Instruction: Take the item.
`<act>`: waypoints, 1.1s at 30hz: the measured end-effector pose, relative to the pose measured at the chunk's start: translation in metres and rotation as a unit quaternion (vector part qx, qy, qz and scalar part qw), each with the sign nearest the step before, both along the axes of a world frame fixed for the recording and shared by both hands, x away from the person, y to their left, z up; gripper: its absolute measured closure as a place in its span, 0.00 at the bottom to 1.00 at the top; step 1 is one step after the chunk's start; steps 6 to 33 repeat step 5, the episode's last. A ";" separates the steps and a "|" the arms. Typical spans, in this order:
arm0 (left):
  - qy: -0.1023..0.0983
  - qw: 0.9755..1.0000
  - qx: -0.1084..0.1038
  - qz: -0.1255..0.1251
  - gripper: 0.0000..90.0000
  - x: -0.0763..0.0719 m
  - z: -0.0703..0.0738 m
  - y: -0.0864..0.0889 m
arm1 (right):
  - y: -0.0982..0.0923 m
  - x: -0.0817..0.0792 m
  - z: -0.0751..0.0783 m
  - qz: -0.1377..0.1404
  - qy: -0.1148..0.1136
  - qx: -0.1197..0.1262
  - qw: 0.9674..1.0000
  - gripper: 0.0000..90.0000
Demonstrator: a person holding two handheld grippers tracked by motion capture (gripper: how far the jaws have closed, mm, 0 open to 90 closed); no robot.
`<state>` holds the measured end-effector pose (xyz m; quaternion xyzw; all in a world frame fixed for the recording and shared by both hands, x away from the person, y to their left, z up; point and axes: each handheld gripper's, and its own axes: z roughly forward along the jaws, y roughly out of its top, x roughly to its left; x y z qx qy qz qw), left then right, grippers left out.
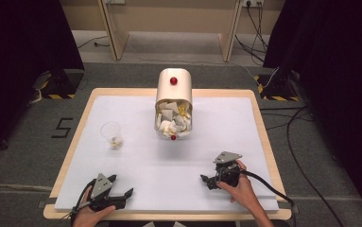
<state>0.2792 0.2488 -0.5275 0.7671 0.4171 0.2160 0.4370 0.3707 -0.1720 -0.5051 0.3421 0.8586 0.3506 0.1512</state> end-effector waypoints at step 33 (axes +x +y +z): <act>0.000 1.000 0.000 0.000 0.16 0.000 0.000 0.000 | 0.000 0.000 0.000 0.000 0.000 0.000 1.000 0.04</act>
